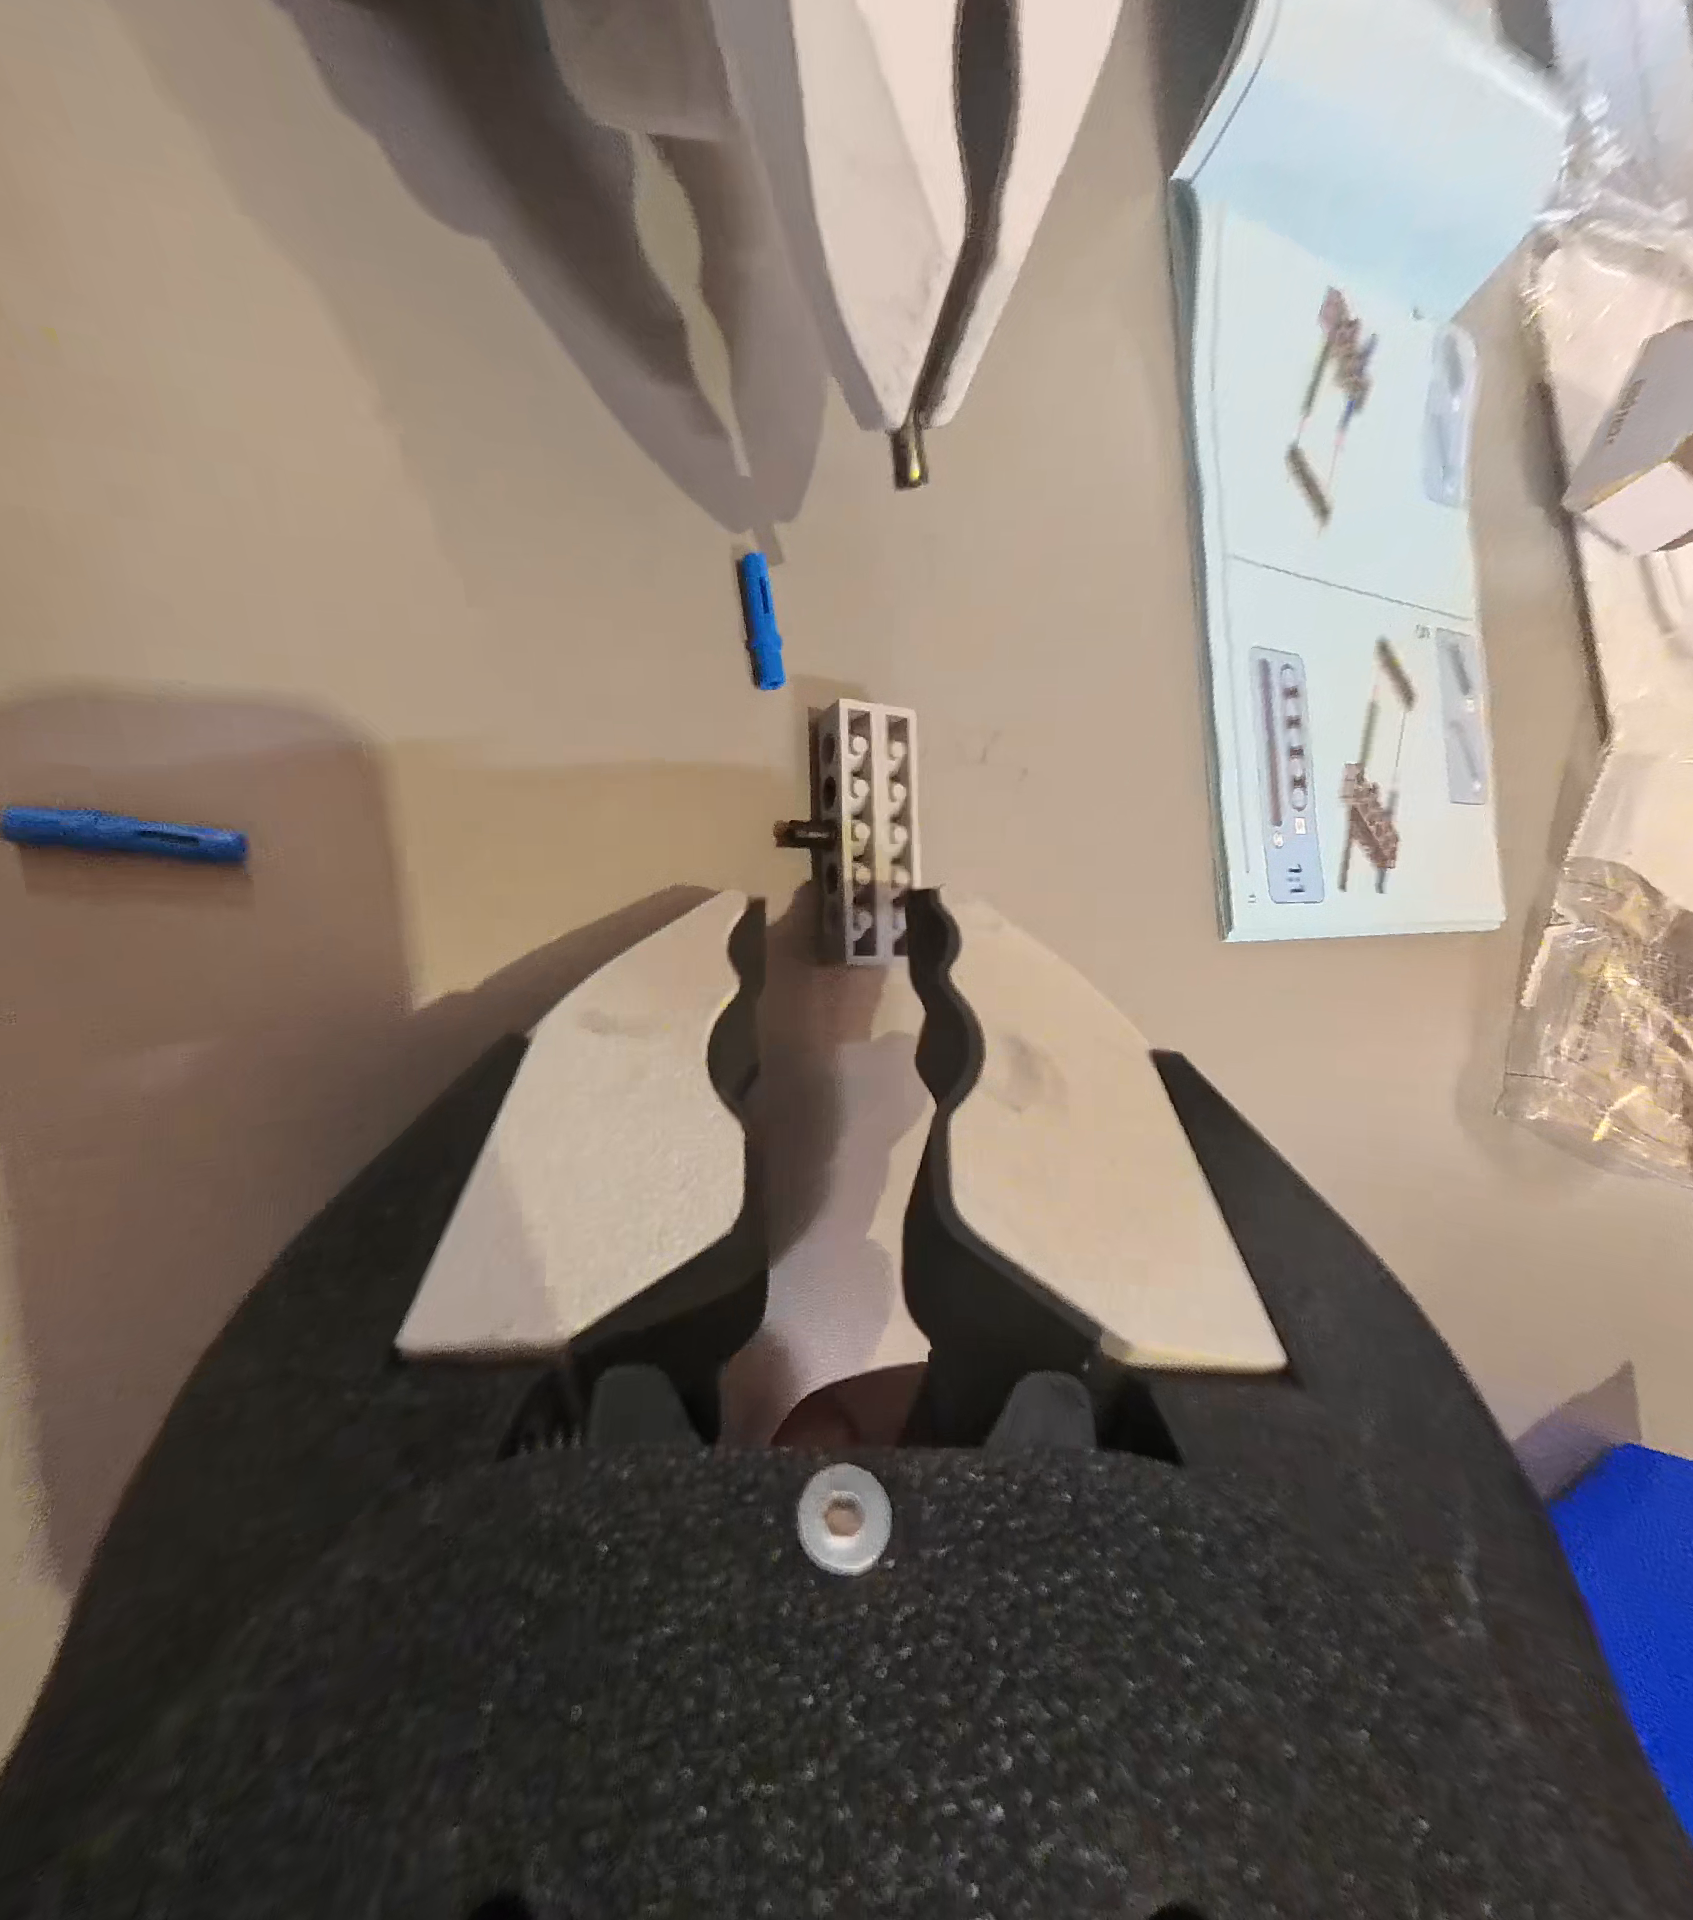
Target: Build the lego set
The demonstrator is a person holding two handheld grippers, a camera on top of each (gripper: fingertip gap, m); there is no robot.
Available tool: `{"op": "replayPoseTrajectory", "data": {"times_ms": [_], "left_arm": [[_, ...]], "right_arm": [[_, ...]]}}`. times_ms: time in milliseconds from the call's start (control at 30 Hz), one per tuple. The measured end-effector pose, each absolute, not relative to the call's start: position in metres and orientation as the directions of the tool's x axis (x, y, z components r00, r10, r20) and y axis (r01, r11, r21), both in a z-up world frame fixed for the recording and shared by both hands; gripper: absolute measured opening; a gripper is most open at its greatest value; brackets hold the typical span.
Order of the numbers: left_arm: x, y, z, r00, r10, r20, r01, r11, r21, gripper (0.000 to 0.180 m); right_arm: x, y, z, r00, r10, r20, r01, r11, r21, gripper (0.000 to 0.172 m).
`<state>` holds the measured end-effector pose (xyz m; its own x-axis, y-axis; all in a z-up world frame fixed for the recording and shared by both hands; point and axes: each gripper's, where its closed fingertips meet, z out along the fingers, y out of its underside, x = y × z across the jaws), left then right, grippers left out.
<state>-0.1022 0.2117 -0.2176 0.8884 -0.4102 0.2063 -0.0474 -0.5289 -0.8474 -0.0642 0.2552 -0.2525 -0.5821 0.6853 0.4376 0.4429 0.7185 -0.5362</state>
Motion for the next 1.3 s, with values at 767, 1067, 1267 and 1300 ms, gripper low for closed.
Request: {"op": "replayPoseTrajectory", "data": {"times_ms": [767,1067,1267,1300], "left_arm": [[-0.104,0.211,-0.219,0.892,-0.406,0.199,-0.056,-0.537,-0.842,0.005],[-0.105,0.211,-0.219,0.893,-0.405,0.198,-0.056,-0.536,-0.842,0.005],[-0.104,0.211,-0.219,0.894,-0.406,0.192,-0.062,-0.536,-0.842,0.005],[-0.104,0.211,-0.219,0.893,-0.406,0.192,-0.063,-0.537,-0.841,0.005]], "right_arm": [[-0.074,0.261,-0.259,-0.656,0.737,0.165,0.564,0.623,-0.542,0.016],[-0.081,0.261,-0.249,-0.578,0.816,0.018,0.660,0.481,-0.577,0.044],[-0.089,0.260,-0.254,-0.521,0.848,0.090,0.720,0.494,-0.488,0.042],[-0.089,0.263,-0.257,-0.520,0.845,0.123,0.726,0.513,-0.458,0.041]]}}
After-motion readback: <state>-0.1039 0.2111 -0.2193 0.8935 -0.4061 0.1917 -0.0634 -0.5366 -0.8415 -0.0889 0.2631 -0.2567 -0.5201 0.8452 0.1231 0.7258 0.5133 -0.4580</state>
